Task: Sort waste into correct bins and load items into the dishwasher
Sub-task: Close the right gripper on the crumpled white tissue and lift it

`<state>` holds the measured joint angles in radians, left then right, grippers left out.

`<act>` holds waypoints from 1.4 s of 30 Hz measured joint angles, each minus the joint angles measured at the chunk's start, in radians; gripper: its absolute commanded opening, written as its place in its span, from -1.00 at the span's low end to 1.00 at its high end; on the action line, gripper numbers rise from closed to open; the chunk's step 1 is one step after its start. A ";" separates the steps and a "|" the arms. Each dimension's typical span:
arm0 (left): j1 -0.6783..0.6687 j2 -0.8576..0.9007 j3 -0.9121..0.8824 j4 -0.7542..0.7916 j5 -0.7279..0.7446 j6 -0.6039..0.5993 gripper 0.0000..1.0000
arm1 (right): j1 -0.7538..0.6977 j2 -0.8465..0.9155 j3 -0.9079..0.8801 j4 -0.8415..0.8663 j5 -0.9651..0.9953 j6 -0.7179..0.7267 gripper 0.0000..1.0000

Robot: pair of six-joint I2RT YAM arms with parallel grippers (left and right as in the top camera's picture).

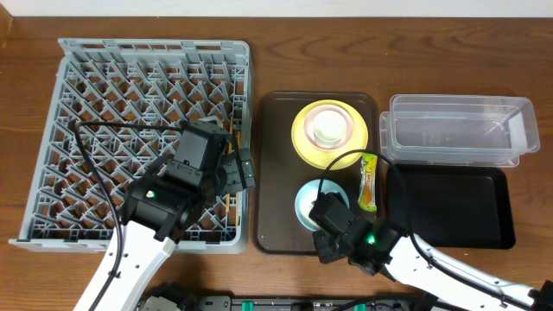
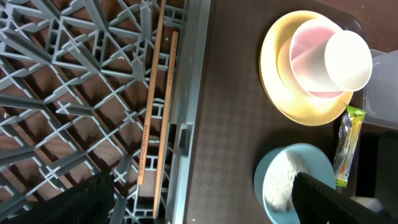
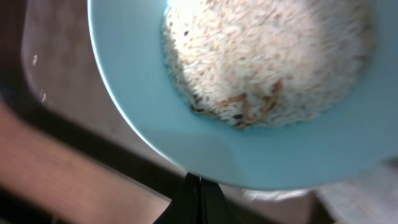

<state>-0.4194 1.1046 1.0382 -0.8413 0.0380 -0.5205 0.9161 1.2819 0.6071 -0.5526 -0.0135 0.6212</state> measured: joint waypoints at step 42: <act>0.000 0.000 0.000 0.000 0.000 0.000 0.85 | -0.201 -0.094 -0.137 -0.068 0.009 0.191 -0.21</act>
<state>-0.4194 1.1046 1.0382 -0.8417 0.0380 -0.5205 0.7147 1.1877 0.4706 -0.6209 -0.0048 0.8120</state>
